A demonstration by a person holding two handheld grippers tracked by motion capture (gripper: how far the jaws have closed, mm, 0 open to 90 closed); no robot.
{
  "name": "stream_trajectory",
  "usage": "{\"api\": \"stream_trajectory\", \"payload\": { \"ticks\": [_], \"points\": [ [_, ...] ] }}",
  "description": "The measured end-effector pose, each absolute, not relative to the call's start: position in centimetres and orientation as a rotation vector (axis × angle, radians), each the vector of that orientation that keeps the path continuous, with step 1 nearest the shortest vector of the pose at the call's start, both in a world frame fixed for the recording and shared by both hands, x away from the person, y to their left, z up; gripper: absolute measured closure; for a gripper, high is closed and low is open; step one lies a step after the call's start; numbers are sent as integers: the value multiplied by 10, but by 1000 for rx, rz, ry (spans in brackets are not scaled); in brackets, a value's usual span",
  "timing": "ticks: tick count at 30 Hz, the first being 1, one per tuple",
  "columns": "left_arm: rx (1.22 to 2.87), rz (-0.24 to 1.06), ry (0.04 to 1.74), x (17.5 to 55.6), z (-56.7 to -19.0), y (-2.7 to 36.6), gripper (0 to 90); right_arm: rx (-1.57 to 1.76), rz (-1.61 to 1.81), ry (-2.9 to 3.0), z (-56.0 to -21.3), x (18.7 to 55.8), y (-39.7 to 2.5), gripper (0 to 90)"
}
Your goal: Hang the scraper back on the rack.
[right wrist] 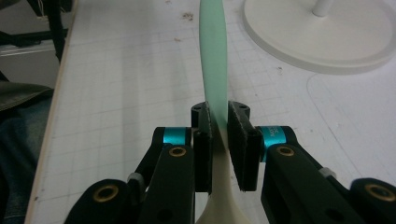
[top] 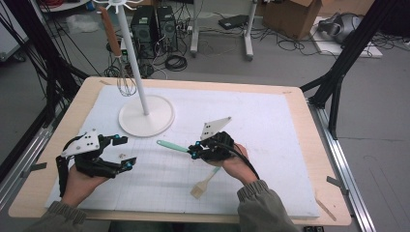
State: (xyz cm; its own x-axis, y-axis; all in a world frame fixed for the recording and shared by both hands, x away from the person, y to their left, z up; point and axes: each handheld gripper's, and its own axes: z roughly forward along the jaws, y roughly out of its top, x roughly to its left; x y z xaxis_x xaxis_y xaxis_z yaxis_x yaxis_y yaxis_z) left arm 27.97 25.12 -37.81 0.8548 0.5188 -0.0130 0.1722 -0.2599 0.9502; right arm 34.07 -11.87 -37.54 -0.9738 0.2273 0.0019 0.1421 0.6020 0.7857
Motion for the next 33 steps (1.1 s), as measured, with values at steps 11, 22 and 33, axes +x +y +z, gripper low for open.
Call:
{"api": "stream_trajectory", "payload": {
  "ticks": [11, 22, 33],
  "points": [
    [1849, 326, 472, 278, -376, 240, 258, 259, 1377, 2705, -369, 317, -125, 805],
    [1876, 282, 420, 277, -375, 224, 275, 223, 1405, 2692, -369, 303, -127, 805],
    [1901, 220, 361, 279, -377, 209, 330, 167, 1433, 2724, -368, 296, -121, 805]
  ]
}}
